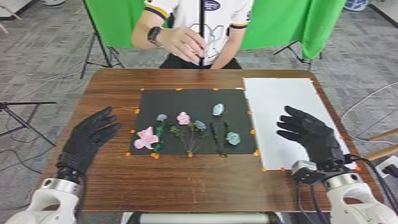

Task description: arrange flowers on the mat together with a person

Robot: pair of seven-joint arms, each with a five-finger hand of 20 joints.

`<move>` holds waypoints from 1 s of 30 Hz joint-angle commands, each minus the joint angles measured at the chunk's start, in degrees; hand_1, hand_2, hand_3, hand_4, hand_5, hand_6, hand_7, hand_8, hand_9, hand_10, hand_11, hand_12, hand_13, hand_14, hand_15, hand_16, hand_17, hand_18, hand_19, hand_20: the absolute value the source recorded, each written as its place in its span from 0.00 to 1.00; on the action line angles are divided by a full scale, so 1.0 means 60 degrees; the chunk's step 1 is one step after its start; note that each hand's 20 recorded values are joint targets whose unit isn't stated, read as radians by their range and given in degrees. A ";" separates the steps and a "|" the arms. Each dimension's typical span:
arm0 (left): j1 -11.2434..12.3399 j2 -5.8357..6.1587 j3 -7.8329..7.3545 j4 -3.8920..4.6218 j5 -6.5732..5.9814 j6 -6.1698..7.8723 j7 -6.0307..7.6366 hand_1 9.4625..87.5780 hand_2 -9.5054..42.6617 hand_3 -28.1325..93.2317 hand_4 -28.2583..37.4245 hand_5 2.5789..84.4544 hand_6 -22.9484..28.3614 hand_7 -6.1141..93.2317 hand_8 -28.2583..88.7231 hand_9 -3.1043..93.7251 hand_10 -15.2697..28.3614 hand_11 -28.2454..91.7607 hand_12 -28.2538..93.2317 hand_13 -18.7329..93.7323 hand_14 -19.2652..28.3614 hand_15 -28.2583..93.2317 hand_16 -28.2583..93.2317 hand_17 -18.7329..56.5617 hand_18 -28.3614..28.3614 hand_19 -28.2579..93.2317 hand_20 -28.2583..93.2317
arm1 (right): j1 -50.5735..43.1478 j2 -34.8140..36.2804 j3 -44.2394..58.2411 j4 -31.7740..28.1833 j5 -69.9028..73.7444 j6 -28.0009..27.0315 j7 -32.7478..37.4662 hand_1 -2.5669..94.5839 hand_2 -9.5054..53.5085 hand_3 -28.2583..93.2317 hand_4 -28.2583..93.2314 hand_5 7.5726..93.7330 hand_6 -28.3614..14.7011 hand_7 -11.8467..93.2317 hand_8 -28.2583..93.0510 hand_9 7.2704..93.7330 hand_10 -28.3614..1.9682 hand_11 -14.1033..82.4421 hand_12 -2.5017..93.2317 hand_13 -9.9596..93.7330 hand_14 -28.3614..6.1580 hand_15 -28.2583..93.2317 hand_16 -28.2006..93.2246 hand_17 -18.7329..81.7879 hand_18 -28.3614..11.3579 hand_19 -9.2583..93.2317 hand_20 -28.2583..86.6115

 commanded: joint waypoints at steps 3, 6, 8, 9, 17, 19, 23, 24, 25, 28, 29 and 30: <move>0.0112 0.0208 -0.0099 -0.0017 -0.0113 0.0167 0.0098 0.22 0.16 0.82 0.03 0.40 0.53 0.24 0.17 0.36 0.62 0.43 0.38 0.41 0.72 0.51 0.23 0.17 0.88 0.63 0.29 | 0.0009 0.0083 0.0023 -0.0022 -0.0015 0.0166 -0.0166 0.16 0.35 0.97 0.05 0.40 0.57 0.25 0.16 0.38 0.43 0.26 0.27 0.42 0.45 0.43 0.46 0.27 0.17 0.56 0.48; 0.0247 0.0279 -0.0200 -0.0074 -0.0128 0.0164 0.0089 0.22 0.16 0.82 0.03 0.40 0.53 0.24 0.17 0.36 0.61 0.43 0.38 0.41 0.71 0.51 0.23 0.17 0.88 0.63 0.29 | 0.0089 0.0075 0.0004 -0.0005 -0.0023 0.0073 -0.0138 0.16 0.35 0.97 0.05 0.40 0.57 0.25 0.16 0.38 0.43 0.26 0.27 0.42 0.45 0.43 0.46 0.27 0.17 0.56 0.48; 0.0395 0.0345 -0.0342 -0.0144 -0.0142 0.0175 0.0058 0.22 0.16 0.82 0.03 0.40 0.53 0.24 0.17 0.36 0.62 0.43 0.38 0.41 0.71 0.51 0.23 0.17 0.88 0.63 0.29 | 0.0102 0.0094 -0.0037 0.0013 -0.0032 0.0021 -0.0158 0.16 0.35 0.97 0.05 0.40 0.57 0.25 0.16 0.38 0.42 0.26 0.27 0.42 0.45 0.43 0.46 0.27 0.17 0.56 0.48; 0.0465 0.0363 -0.0384 -0.0166 -0.0152 0.0206 0.0081 0.22 0.16 0.82 0.03 0.40 0.53 0.24 0.17 0.36 0.62 0.43 0.38 0.41 0.71 0.51 0.23 0.17 0.88 0.63 0.29 | 0.0114 0.0125 -0.0042 0.0022 -0.0034 -0.0022 -0.0166 0.16 0.35 0.97 0.05 0.40 0.57 0.25 0.16 0.38 0.42 0.26 0.27 0.42 0.45 0.43 0.46 0.27 0.17 0.56 0.48; 0.0669 0.0326 -0.0560 -0.0211 -0.0215 0.0144 -0.0054 0.22 0.16 0.82 0.03 0.40 0.53 0.24 0.17 0.36 0.62 0.43 0.38 0.41 0.71 0.51 0.23 0.17 0.88 0.63 0.29 | 0.0041 0.0113 -0.0095 -0.0006 -0.0032 -0.0094 -0.0126 0.16 0.35 0.97 0.05 0.40 0.57 0.25 0.16 0.38 0.42 0.26 0.27 0.42 0.45 0.43 0.46 0.27 0.17 0.56 0.48; 0.0697 0.0327 -0.0627 -0.0217 -0.0223 0.0176 -0.0120 0.22 0.16 0.82 0.03 0.40 0.53 0.24 0.17 0.36 0.62 0.43 0.38 0.41 0.71 0.51 0.23 0.17 0.88 0.63 0.29 | 0.0076 0.0035 -0.0212 0.0048 -0.0052 -0.0071 -0.0120 0.16 0.35 0.97 0.05 0.40 0.57 0.25 0.16 0.38 0.42 0.26 0.27 0.42 0.45 0.43 0.45 0.27 0.17 0.56 0.48; 0.0394 0.0461 -0.0494 -0.0127 -0.0159 0.0026 -0.0108 0.22 0.16 0.82 0.03 0.40 0.53 0.24 0.17 0.36 0.62 0.43 0.38 0.41 0.72 0.51 0.23 0.17 0.88 0.63 0.29 | 0.0040 0.0157 -0.0160 -0.0011 -0.0092 -0.0195 -0.0112 0.15 0.35 0.97 0.05 0.40 0.57 0.25 0.16 0.38 0.43 0.26 0.28 0.42 0.45 0.43 0.46 0.27 0.17 0.56 0.48; 0.0301 0.0459 -0.0388 -0.0086 -0.0169 -0.0004 -0.0084 0.22 0.16 0.82 0.03 0.40 0.53 0.24 0.17 0.36 0.62 0.43 0.38 0.41 0.72 0.51 0.23 0.17 0.88 0.63 0.29 | 0.0011 0.0241 -0.0096 -0.0029 -0.0082 -0.0184 -0.0083 0.15 0.35 0.97 0.05 0.40 0.57 0.25 0.16 0.38 0.43 0.26 0.28 0.42 0.45 0.43 0.46 0.27 0.17 0.56 0.48; 0.0215 0.0420 -0.0306 -0.0055 -0.0156 -0.0040 -0.0125 0.22 0.16 0.82 0.03 0.40 0.53 0.24 0.17 0.36 0.62 0.43 0.38 0.41 0.72 0.51 0.23 0.17 0.88 0.63 0.29 | -0.0029 0.0267 -0.0025 -0.0037 -0.0059 -0.0179 -0.0035 0.15 0.35 0.97 0.05 0.40 0.57 0.25 0.16 0.38 0.43 0.26 0.27 0.42 0.45 0.43 0.46 0.27 0.17 0.56 0.48; 0.0408 0.0401 -0.0353 -0.0128 -0.0148 -0.0011 -0.0149 0.22 0.16 0.82 0.03 0.40 0.53 0.24 0.17 0.36 0.62 0.43 0.38 0.41 0.72 0.51 0.23 0.17 0.88 0.63 0.29 | -0.0075 0.0115 -0.0082 -0.0009 0.0012 -0.0067 -0.0090 0.15 0.35 0.97 0.05 0.40 0.57 0.25 0.16 0.38 0.43 0.26 0.28 0.42 0.45 0.42 0.46 0.27 0.17 0.56 0.48; 0.0563 0.0418 -0.0405 -0.0188 -0.0187 0.0078 -0.0133 0.22 0.16 0.82 0.03 0.40 0.53 0.24 0.17 0.36 0.62 0.43 0.38 0.41 0.72 0.51 0.23 0.17 0.88 0.63 0.29 | -0.0100 0.0005 -0.0101 -0.0003 -0.0028 -0.0153 -0.0118 0.16 0.35 0.97 0.05 0.40 0.57 0.25 0.16 0.38 0.43 0.26 0.28 0.42 0.45 0.43 0.46 0.27 0.17 0.56 0.48; 0.0729 0.0360 -0.0498 -0.0241 -0.0207 0.0048 -0.0217 0.22 0.16 0.82 0.03 0.40 0.53 0.24 0.17 0.36 0.62 0.43 0.38 0.41 0.72 0.51 0.23 0.17 0.88 0.63 0.29 | -0.0125 -0.0034 -0.0116 0.0010 -0.0064 -0.0228 -0.0074 0.16 0.35 0.97 0.05 0.40 0.57 0.25 0.16 0.38 0.43 0.26 0.28 0.42 0.45 0.43 0.46 0.27 0.17 0.56 0.48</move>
